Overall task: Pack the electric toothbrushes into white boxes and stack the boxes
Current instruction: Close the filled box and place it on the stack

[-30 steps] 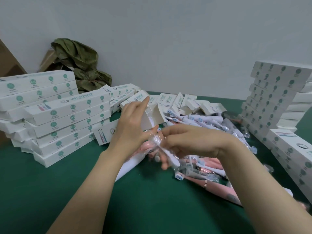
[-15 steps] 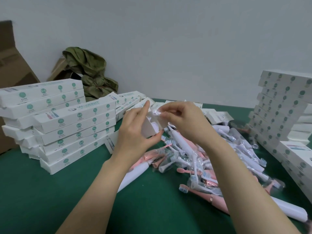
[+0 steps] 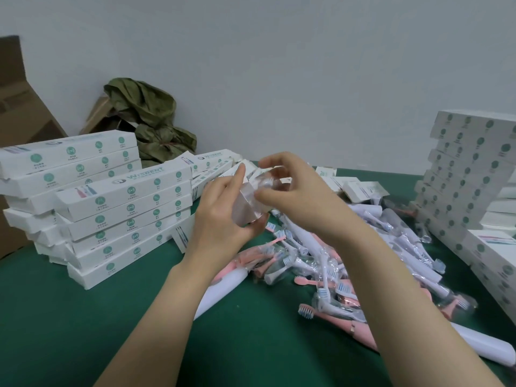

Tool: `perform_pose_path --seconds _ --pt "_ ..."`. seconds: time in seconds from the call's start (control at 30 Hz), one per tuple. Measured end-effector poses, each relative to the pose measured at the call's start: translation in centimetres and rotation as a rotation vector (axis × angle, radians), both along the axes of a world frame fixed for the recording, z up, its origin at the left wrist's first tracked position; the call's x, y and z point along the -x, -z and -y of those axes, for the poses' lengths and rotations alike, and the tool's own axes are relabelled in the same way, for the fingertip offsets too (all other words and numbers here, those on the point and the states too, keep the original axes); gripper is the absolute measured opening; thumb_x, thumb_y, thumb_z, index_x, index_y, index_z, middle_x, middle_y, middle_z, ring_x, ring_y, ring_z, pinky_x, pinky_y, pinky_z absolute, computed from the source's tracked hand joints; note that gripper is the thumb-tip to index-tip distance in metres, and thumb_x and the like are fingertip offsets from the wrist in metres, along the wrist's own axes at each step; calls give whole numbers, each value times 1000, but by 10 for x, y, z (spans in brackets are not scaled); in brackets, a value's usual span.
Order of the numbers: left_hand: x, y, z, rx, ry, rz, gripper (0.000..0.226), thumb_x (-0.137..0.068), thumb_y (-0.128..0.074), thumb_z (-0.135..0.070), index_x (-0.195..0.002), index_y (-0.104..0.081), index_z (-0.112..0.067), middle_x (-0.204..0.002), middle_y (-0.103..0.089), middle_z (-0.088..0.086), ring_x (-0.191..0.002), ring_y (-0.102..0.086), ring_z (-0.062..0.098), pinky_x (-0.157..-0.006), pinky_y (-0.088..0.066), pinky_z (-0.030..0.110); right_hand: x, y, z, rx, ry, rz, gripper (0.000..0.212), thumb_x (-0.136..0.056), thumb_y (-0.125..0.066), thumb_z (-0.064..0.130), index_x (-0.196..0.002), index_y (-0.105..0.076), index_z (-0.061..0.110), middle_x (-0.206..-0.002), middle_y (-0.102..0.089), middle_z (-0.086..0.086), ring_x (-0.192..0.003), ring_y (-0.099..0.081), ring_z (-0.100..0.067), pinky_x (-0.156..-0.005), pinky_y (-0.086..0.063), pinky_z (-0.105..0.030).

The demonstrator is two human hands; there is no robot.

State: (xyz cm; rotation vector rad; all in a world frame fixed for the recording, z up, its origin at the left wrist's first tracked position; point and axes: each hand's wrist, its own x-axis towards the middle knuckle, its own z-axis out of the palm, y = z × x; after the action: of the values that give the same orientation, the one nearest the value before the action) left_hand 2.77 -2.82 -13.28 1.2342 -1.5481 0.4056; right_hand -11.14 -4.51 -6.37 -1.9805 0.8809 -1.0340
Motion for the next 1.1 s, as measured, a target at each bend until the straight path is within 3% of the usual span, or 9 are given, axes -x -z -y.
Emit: perform_pose_path --seconds 0.13,0.27,0.47,0.57,0.67,0.77,0.83,0.97,1.1 --pt "-1 -1 1 21 -13 2 76 -67 -77 -24 -132 -49 5 -102 -58 16 -97 -47 16 -86 -35 16 -2 2 3 -66 40 233 28 -85 -69 9 -104 -51 19 -90 -59 2 -85 -68 -25 -84 -55 -39" --pt "2 -2 0 42 -19 -49 76 -66 -76 -23 -132 -50 3 -100 -58 13 -96 -49 14 -86 -34 10 -15 14 2 145 154 294 16 -76 -78 10 -83 -65 16 -78 -67 3 -75 -67 -13 -76 -56 -30" --pt "7 -7 -7 63 31 -196 72 -73 -54 -39 -133 -49 1 -102 -51 5 -93 -52 17 -83 -32 -1 -31 35 0 516 206 -90 21 -95 -54 19 -91 -72 6 -89 -44 -4 -85 -46 -17 -76 -41 -31" --pt "7 -6 -6 83 19 -147 73 -71 -65 -33 -132 -49 4 -101 -54 10 -92 -52 23 -82 -33 4 -26 34 3 453 177 -116 26 -95 -50 24 -88 -71 11 -88 -47 -2 -85 -46 -14 -75 -42 -33" --pt "5 -5 -5 78 -38 -149 79 -66 -82 -17 -135 -47 1 -105 -57 12 -98 -54 24 -81 -36 11 -20 27 2 396 298 127 9 -89 -60 24 -91 -68 19 -93 -53 4 -84 -48 -2 -73 -37 -20" --pt "4 -8 -8 67 -9 -254 82 -69 -80 -24 -141 -42 -9 -112 -50 0 -105 -51 13 -87 -36 6 -15 24 9 244 291 122 30 -83 -68 31 -110 -61 22 -99 -57 8 -88 -50 -2 -78 -38 -20" --pt "2 -8 -8 16 45 -280 89 -68 -77 -33 -145 -34 -24 -119 -47 -4 -110 -44 1 -89 -31 1 -14 21 9 32 141 198 11 -87 -63 23 -90 -65 13 -75 -55 5 -70 -49 -11 -71 -38 -30" --pt "3 -4 -7 -189 193 -291 115 -60 -85 -31 -135 -5 -67 -128 -30 -34 -127 -26 -6 -93 -27 1 -14 21 10 -93 87 322 34 -89 -52 9 -66 -37 -10 -63 -28 -15 -64 -25 -26 -62 -25 -33" --pt "3 -6 -6 -30 193 -378 70 -67 -79 -25 -123 -41 -43 -119 -52 -16 -115 -49 12 -94 -44 26 -14 22 12 -128 63 356 24 -89 -53 6 -85 -55 -17 -65 -40 -10 -62 -35 -19 -55 -42 -28"
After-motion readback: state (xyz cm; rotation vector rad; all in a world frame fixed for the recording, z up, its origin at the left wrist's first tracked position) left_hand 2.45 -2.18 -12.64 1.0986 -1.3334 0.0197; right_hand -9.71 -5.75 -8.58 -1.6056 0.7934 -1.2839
